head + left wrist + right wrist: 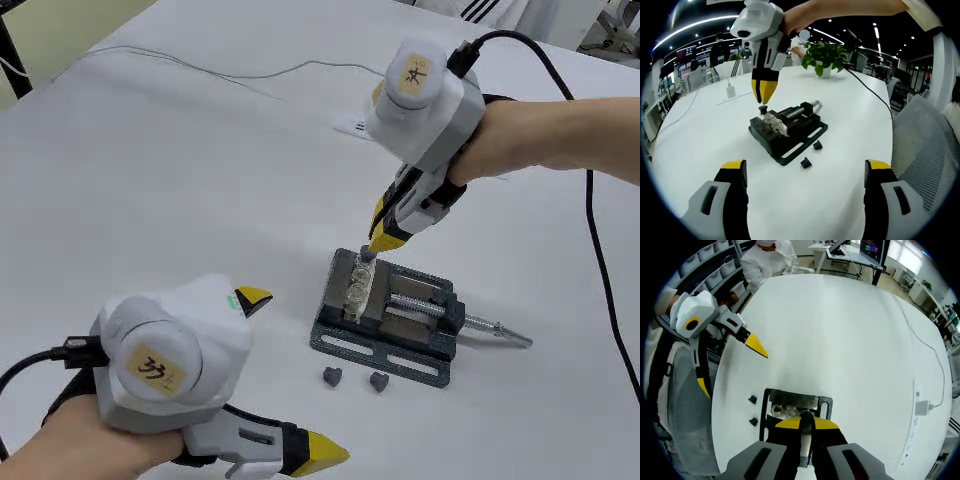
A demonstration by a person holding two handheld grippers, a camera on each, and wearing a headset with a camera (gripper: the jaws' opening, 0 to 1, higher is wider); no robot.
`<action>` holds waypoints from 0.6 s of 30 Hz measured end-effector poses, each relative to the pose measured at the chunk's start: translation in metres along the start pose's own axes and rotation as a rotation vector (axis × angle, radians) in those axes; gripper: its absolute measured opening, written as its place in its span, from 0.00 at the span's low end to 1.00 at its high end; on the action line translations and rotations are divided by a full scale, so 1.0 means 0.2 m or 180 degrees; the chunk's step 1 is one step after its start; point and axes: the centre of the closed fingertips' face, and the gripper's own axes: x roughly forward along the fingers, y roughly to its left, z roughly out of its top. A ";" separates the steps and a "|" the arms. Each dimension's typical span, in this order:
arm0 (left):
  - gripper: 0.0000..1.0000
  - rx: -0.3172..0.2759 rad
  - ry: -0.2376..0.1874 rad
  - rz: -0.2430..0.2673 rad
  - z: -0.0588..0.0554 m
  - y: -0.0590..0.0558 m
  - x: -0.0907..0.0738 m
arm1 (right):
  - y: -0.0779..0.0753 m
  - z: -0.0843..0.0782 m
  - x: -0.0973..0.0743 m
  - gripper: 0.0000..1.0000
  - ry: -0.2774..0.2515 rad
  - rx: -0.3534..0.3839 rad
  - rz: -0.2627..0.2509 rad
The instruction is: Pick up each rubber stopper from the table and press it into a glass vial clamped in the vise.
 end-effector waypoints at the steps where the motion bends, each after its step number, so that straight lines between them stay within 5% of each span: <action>1: 0.97 -0.0004 0.0001 -0.0002 0.00 0.00 0.00 | 0.00 0.00 0.01 0.02 0.0013 -0.0009 0.0007; 9: 0.97 -0.0021 0.0015 -0.0025 -0.01 -0.01 0.01 | -0.01 -0.01 0.02 0.00 0.0010 0.0020 0.0044; 18: 0.97 -0.0041 0.0020 -0.0044 -0.03 -0.01 0.02 | 0.06 0.01 0.02 0.00 0.0022 -0.0005 0.0062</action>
